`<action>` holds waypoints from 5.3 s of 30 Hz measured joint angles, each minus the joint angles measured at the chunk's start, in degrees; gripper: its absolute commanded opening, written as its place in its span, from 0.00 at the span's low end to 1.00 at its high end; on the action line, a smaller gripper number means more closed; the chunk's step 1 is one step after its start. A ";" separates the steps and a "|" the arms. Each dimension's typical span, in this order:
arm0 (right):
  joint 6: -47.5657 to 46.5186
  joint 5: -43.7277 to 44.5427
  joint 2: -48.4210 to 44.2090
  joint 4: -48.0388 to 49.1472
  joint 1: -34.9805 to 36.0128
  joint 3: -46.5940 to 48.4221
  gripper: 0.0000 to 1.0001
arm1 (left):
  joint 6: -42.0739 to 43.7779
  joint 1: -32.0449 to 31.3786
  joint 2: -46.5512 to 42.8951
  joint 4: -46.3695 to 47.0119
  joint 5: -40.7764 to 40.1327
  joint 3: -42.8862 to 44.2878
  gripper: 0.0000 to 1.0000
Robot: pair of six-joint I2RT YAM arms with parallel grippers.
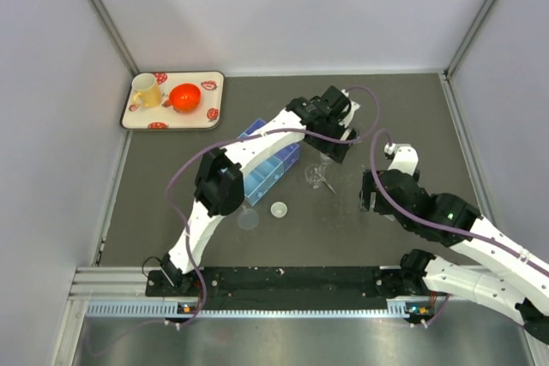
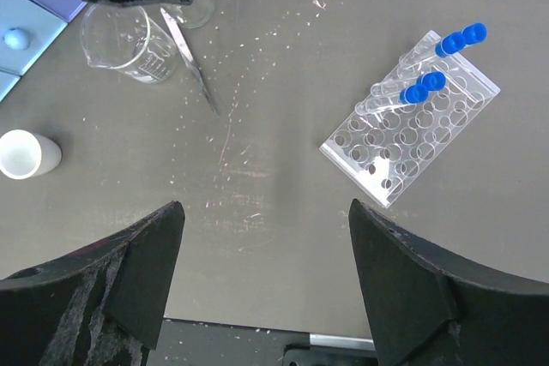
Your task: Organize the chemistry lab equipment
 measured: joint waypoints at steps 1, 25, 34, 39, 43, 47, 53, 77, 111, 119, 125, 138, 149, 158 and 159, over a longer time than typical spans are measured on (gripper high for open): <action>0.02 0.07 0.00 -0.09 0.00 0.00 0.79 | -0.04 -0.24 0.26 0.04 -0.11 0.00 0.87; 0.13 0.15 1.64 -0.11 0.00 0.00 0.79 | -0.15 0.28 6.78 2.14 -4.26 0.04 0.86; -0.17 0.11 2.58 0.44 0.00 0.00 0.78 | -0.11 0.31 6.78 3.04 -4.46 -0.33 0.71; -0.22 0.04 2.58 0.74 0.00 0.00 0.77 | -0.11 0.31 6.78 3.08 -4.46 -0.92 0.58; -0.17 -0.09 2.58 0.94 0.00 -0.11 0.77 | 0.04 0.33 6.78 3.08 -4.63 -1.11 0.45; -0.15 -0.15 2.36 1.55 0.00 -0.17 0.77 | 0.07 0.33 6.78 3.32 -4.66 -1.16 0.33; -0.09 -0.28 0.81 1.77 0.00 -0.20 0.77 | 0.11 0.28 6.67 3.37 -5.14 -1.25 0.29; -0.02 -3.91 0.55 3.50 0.00 -1.31 0.75 | 6.40 6.23 -11.56 -7.41 -9.20 -0.87 0.25; -0.24 -7.30 0.24 6.01 0.00 -1.49 0.75 | 6.23 16.55 -39.52 -0.39 -7.37 -43.98 0.25; -0.09 -8.13 -0.61 6.71 0.02 -1.64 0.74 | 5.86 17.62 -47.47 2.93 -6.58 -52.13 0.23; 0.22 -8.46 -0.79 6.75 0.81 -1.64 0.74 | 5.97 18.38 -50.95 8.28 -4.79 -60.67 0.25; 1.07 -8.22 0.17 6.75 2.67 -1.64 0.74 | 7.56 18.36 -51.32 14.21 -1.29 -64.70 0.27; 0.81 -6.88 0.48 6.84 2.73 -1.64 0.74 | 8.66 18.38 -44.87 15.08 -1.31 -64.70 0.28; 0.70 -6.47 0.37 7.67 2.73 -1.70 0.75 | 9.53 18.47 -39.71 16.57 -1.36 -64.70 0.34; 0.66 -6.45 0.31 7.78 2.73 -1.70 0.75 | 9.55 18.51 -39.41 16.72 -1.42 -64.70 0.35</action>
